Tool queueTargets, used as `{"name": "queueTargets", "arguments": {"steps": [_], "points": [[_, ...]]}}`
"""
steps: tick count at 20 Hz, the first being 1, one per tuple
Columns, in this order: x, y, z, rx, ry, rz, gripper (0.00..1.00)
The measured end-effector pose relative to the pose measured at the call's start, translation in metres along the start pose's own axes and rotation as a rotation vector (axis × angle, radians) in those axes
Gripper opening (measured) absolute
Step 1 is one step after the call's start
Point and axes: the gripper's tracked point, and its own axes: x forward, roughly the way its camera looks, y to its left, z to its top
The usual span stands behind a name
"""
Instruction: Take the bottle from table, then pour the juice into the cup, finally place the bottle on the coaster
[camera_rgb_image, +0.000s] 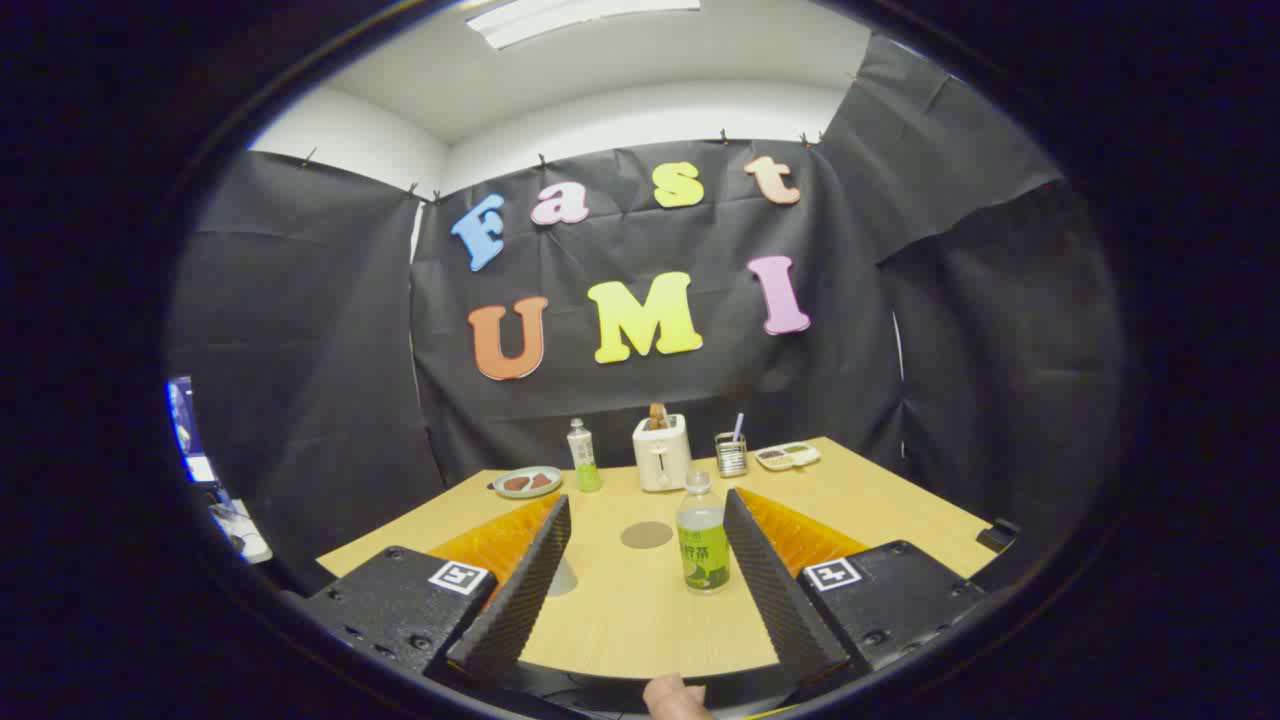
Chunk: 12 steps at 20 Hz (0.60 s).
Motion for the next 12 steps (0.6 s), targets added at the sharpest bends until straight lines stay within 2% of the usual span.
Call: {"name": "queueTargets", "arguments": {"steps": [4,10,12], "points": [[-0.006,0.010,-0.001,-0.110,-0.009,-0.027,1.00],[-0.001,0.005,-0.005,-0.104,0.022,-0.062,1.00],[-0.003,0.011,-0.002,-0.104,0.017,-0.042,1.00]]}}
